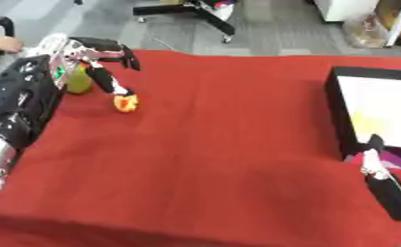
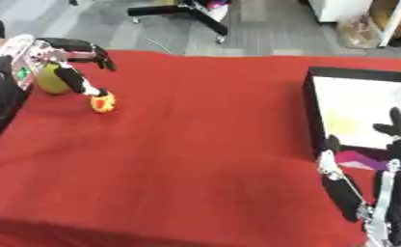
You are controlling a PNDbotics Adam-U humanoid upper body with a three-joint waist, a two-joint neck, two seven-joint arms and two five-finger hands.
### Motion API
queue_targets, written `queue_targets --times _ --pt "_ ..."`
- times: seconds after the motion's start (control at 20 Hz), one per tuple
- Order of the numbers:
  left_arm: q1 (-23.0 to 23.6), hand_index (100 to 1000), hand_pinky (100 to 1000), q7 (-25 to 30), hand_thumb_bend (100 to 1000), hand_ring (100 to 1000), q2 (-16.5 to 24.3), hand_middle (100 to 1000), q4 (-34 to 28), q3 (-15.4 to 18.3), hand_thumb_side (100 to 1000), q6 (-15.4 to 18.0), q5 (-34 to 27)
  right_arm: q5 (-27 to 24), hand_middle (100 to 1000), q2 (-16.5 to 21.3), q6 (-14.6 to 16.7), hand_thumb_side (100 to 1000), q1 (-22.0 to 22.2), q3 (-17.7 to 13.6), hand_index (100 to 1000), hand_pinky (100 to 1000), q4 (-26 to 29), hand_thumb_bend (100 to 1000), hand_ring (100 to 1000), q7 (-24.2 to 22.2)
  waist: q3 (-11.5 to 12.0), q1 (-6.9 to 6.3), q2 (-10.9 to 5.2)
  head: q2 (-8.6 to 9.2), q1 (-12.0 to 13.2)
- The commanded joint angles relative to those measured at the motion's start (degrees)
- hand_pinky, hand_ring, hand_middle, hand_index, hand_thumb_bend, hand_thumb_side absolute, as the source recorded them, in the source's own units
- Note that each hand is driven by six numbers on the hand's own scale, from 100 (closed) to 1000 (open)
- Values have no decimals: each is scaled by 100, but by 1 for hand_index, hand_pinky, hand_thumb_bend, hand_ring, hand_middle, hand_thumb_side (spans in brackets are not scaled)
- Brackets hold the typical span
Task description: Pick up the objects with one hand, pass them to the other hand, and then place them into the box on the other side of the table.
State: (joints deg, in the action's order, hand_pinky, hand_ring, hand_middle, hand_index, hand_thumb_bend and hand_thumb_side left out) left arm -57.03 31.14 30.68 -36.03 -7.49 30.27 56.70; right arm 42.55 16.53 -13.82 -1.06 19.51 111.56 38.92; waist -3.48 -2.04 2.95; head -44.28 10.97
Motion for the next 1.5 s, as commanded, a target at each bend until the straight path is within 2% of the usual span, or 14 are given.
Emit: queue_targets --times 0.05,1.2,1.5 --pt "-120 834 860 -184 367 776 77 755 36 127 392 23 352 -21 703 12 7 481 -42 7 969 712 29 251 905 32 1 0 -39 16 -2" --pt "-70 805 852 -1544 383 742 -203 719 643 774 395 291 2917 -34 704 -18 14 481 -32 -4 971 716 -2 213 906 57 14 26 -26 16 5" --pt "-79 800 842 -1901 369 734 -242 706 741 877 408 435 3371 -38 704 -21 14 481 -41 -5 972 716 -15 212 906 62 18 27 -26 16 9"
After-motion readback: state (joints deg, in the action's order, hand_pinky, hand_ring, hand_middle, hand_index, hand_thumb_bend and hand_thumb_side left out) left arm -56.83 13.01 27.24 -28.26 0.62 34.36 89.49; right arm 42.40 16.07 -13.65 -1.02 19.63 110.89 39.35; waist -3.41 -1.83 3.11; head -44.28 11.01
